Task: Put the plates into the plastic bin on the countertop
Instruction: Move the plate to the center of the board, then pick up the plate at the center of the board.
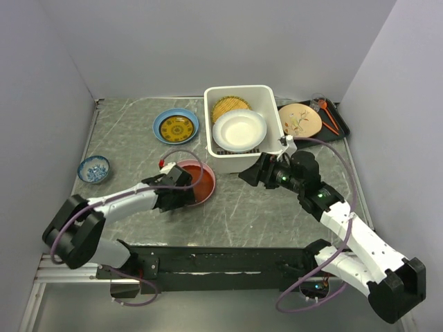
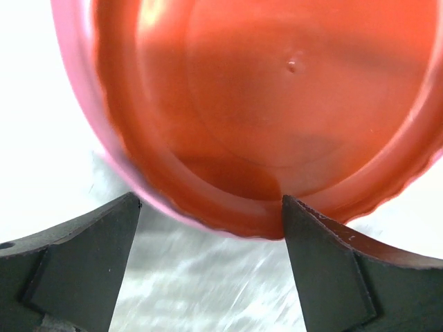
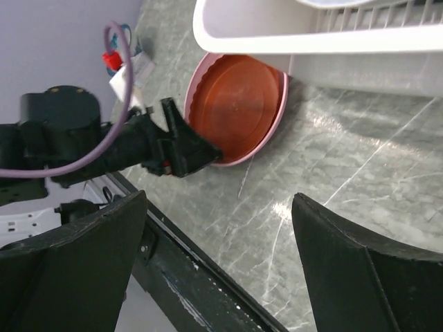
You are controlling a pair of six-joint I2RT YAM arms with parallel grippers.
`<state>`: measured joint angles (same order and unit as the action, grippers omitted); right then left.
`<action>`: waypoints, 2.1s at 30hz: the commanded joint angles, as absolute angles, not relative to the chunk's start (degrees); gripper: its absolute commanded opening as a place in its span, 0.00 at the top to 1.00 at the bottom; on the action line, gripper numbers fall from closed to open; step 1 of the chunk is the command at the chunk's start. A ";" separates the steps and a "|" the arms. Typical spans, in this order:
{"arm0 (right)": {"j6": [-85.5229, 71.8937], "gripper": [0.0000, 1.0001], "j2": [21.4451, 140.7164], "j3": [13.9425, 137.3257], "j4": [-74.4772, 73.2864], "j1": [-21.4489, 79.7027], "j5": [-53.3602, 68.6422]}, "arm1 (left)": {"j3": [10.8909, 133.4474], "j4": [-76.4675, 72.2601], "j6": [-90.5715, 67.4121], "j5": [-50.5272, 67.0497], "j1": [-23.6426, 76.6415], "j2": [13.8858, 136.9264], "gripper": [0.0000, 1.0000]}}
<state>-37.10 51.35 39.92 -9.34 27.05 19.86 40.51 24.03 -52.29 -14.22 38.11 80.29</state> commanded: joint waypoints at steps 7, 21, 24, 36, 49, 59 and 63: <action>-40.78 0.10 59.76 36.83 -0.18 38.74 13.81 | 37.96 36.11 -55.19 -13.69 39.37 64.70 0.11; -43.51 0.19 76.11 39.72 11.24 46.93 9.66 | 46.66 29.37 -51.34 -26.37 37.80 63.80 0.22; -44.21 0.20 78.74 40.16 13.18 47.11 10.63 | 47.90 27.34 -48.79 -24.71 35.17 68.89 0.23; -43.24 0.20 80.07 41.84 12.13 47.29 10.11 | 45.71 20.92 -43.25 -18.63 26.46 74.00 0.27; -43.15 0.19 81.39 42.27 11.78 47.28 10.46 | 42.37 15.56 -43.07 -14.59 26.37 77.60 0.28; -42.98 0.19 82.35 42.54 11.51 47.20 10.02 | 40.35 12.83 -42.98 -12.92 26.37 82.88 0.30; -43.07 0.19 83.32 42.89 11.86 47.20 10.37 | 38.85 10.55 -42.89 -11.16 26.45 82.53 0.40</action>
<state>-43.77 82.30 40.36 10.26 46.76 10.98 40.53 13.52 -43.88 -13.19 26.44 82.46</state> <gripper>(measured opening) 0.809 0.645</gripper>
